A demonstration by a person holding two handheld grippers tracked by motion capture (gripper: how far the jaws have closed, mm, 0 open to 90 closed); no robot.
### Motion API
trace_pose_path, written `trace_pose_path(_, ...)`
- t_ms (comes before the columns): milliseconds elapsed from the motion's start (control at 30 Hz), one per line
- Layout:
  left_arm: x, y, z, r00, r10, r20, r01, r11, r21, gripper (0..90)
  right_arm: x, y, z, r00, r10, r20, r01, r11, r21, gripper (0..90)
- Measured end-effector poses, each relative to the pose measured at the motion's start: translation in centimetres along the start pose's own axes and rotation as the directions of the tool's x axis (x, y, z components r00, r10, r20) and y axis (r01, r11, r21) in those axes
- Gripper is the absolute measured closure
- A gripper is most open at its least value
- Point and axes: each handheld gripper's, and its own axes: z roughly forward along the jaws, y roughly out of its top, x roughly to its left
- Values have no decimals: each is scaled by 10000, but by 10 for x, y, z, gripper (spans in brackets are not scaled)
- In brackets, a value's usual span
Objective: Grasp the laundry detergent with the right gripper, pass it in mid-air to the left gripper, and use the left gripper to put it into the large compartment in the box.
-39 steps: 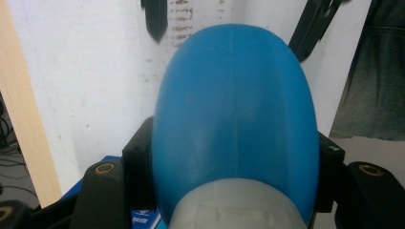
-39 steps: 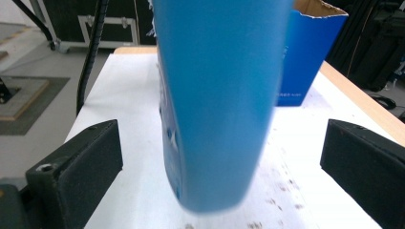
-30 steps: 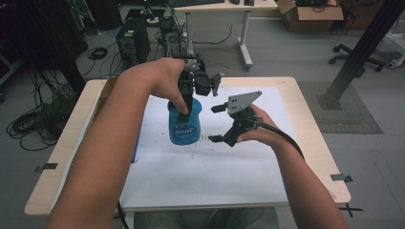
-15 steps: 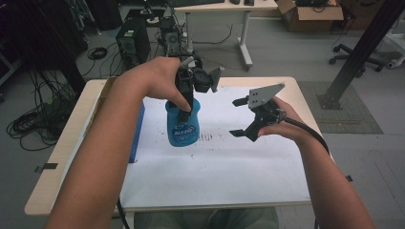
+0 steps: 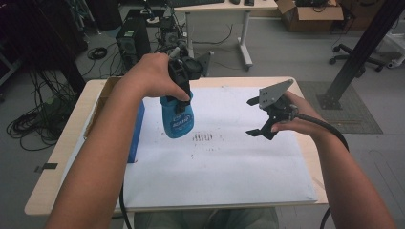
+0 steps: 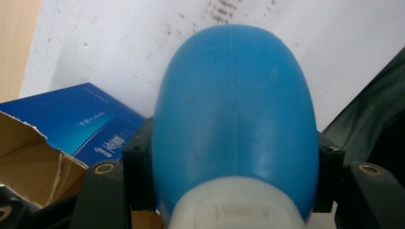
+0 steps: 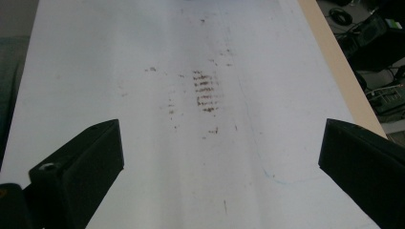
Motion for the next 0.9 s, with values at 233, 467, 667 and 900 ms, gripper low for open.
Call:
trace_pose_path(233,10,-5,-4,9943,-1019,304,1024,9946,-155,380,-4,-5,-5,9998,-95,-189,111,9963,851,17)
trace_pose_path(467,17,-11,-9,9796,-1952,476,1971,9796,-393,380,-10,-7,-2,9980,-281,-563,389,9786,2019,25)
trace_pose_path(667,24,-17,-14,9649,-2578,507,2604,9640,-540,380,-18,-6,-3,9970,-207,-752,409,9596,2784,25)
trace_pose_path(900,32,-28,-26,9450,-3223,561,3264,9407,-923,380,-25,-7,-2,9950,-42,-993,375,9408,3368,27)
